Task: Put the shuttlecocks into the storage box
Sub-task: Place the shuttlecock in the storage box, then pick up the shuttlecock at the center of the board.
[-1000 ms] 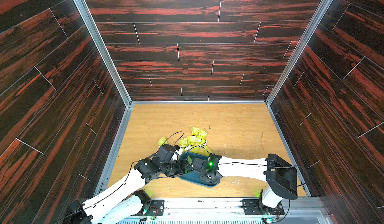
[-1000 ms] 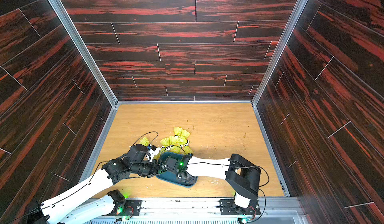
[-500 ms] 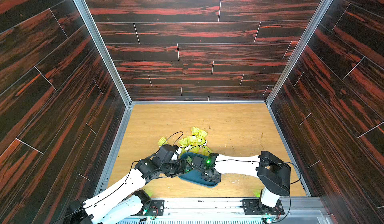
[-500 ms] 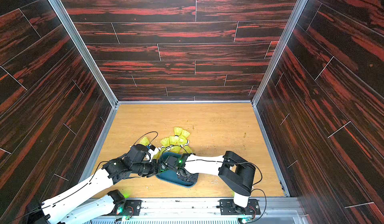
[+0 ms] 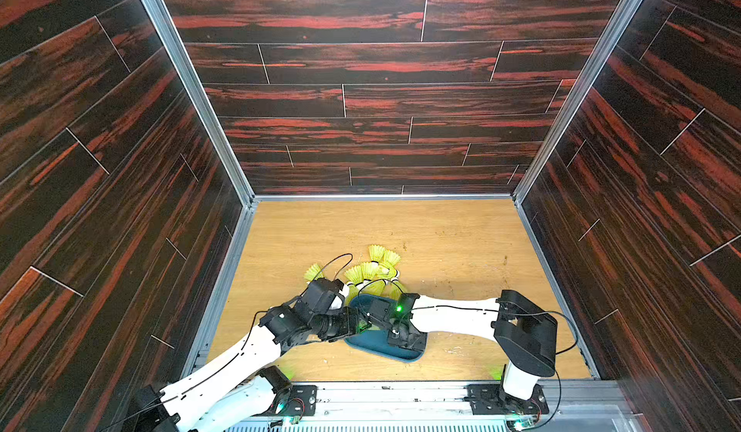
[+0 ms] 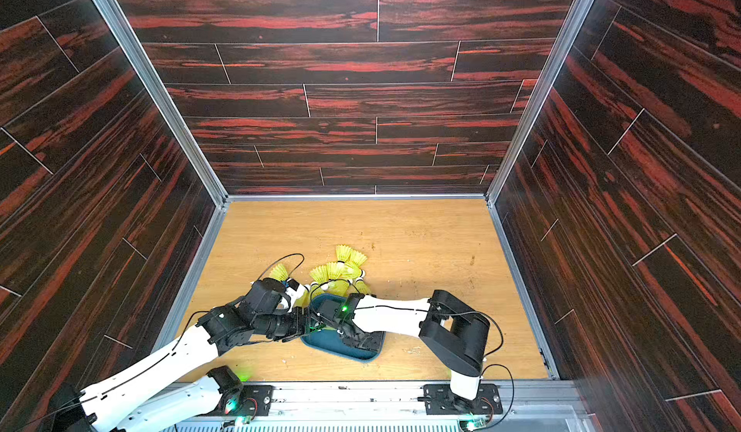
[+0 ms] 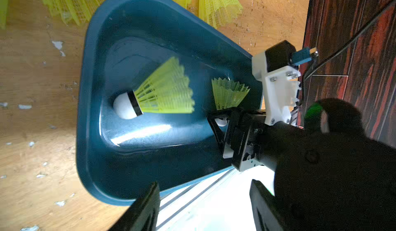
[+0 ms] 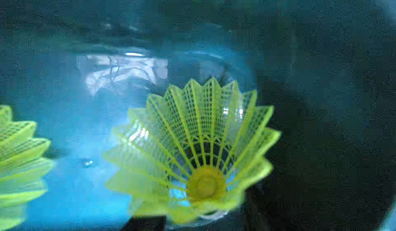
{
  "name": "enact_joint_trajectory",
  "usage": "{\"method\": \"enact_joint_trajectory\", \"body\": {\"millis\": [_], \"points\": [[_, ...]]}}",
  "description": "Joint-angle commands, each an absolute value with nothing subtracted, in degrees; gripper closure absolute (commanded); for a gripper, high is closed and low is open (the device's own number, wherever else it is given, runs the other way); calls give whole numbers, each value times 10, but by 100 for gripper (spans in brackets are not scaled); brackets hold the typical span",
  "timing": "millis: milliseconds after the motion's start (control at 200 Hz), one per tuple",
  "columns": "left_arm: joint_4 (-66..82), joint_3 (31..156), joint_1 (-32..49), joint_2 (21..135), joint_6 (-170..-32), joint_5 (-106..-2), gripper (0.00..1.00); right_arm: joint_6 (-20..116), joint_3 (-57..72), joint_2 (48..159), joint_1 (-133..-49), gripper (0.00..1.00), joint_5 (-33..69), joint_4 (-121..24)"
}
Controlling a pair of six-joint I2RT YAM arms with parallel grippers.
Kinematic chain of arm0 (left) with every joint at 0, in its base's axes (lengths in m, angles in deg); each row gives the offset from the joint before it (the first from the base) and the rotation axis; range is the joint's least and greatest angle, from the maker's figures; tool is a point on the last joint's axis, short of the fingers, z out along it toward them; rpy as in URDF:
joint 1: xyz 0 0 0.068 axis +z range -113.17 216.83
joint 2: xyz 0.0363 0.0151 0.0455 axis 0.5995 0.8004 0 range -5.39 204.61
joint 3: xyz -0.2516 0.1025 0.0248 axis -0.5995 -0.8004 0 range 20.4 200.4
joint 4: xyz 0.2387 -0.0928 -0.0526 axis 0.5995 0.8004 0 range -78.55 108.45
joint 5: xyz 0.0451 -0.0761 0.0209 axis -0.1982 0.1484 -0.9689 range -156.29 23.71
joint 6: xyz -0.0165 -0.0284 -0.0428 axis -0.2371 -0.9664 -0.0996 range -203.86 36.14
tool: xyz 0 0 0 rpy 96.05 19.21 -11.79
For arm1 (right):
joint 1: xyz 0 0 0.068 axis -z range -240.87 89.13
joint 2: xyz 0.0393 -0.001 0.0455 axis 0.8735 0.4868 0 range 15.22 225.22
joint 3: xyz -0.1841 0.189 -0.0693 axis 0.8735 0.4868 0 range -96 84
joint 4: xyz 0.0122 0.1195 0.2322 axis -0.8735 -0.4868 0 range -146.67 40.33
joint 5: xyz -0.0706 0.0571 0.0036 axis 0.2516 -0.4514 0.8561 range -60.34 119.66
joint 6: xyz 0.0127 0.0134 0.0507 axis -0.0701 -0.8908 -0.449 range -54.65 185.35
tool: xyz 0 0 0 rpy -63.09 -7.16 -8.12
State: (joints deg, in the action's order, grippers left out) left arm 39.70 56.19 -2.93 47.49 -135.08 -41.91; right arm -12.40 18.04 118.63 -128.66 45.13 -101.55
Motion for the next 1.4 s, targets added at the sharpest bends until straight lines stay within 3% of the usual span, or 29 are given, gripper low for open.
{"method": "enact_joint_trajectory", "body": {"millis": [0,651,1162,1398], "points": [[396,579,-30,475,-1343,-427,30,-134,160,1171,-1286,42,460,-1046],[433,616,-24,478,-1301,-477,30,-141,121,1108,-1293,40,468,-1075],[542,676,66,494,-1241,-495,34,-64,102,1051,-1294,40,518,-971],[533,672,70,501,-1257,-505,35,-22,113,1071,-1306,45,459,-911]]}}
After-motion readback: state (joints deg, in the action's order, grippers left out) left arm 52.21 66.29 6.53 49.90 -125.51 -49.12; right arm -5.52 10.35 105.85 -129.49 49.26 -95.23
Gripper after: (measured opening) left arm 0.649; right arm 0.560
